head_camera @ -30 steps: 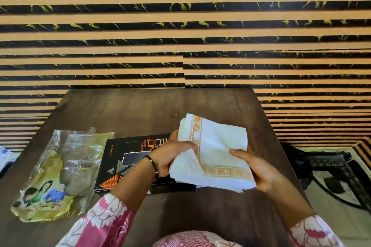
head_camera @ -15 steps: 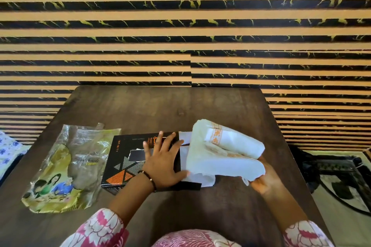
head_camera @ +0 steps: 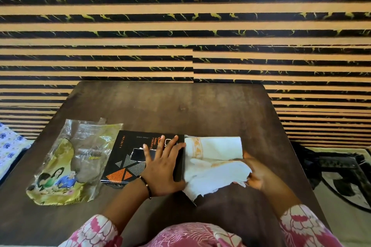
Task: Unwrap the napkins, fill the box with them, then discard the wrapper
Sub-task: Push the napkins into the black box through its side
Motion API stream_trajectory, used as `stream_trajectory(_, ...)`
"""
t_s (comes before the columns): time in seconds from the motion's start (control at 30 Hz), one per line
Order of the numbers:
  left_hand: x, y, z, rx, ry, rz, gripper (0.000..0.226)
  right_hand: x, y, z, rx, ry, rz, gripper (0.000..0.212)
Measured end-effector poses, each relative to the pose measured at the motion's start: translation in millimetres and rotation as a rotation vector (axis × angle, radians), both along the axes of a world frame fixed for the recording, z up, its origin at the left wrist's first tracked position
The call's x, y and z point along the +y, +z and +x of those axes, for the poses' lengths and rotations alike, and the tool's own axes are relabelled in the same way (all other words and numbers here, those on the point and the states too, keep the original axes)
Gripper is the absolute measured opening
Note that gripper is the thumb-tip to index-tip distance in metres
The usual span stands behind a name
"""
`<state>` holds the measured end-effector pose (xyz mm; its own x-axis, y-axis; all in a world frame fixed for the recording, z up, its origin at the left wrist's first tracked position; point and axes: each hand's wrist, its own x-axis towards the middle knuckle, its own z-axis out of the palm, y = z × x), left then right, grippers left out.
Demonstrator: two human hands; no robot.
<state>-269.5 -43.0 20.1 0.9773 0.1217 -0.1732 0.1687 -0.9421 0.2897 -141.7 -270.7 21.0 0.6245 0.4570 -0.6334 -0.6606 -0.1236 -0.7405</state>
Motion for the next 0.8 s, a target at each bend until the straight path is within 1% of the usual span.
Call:
stream_trajectory(0.07, -1, 2, 0, -0.004, 0.009, -0.017, 0.097, 5, 3, 3, -0.017, 0.001, 0.002, 0.039)
stream_trajectory(0.2, -1, 4, 1, 0.001, -0.002, 0.009, 0.088, 9, -1, 3, 0.025, -0.058, -0.001, 0.04)
stream_trajectory(0.3, -2, 4, 0, 0.015, -0.046, 0.065, 0.083, 13, 0, -1, 0.054, -0.168, 0.009, 0.04)
stream_trajectory(0.33, -2, 3, 0, 0.021, -0.057, 0.08, 0.082, 12, -2, 0, 0.086, -0.213, 0.022, 0.038)
stream_trajectory(0.47, -2, 1, 0, 0.032, -0.052, 0.091, 0.086, 11, 3, -1, 0.319, -0.326, 0.148, 0.027)
stream_trajectory(0.53, -2, 1, 1, 0.026, -0.037, 0.076, 0.088, 14, 0, -3, 0.335, -0.337, 0.151, 0.025)
stream_trajectory(0.6, -2, 0, 1, 0.019, -0.024, 0.068, 0.088, 15, -11, -6, 0.29, -0.33, 0.139, 0.029)
stream_trajectory(0.73, -2, 2, 0, 0.012, -0.006, 0.028, 0.088, 6, -34, -22, 0.011, -0.191, 0.184, 0.042)
stream_trajectory(0.8, -1, 3, 1, -0.004, -0.011, -0.008, 0.085, 2, -37, -26, -0.007, -0.159, 0.249, 0.07)
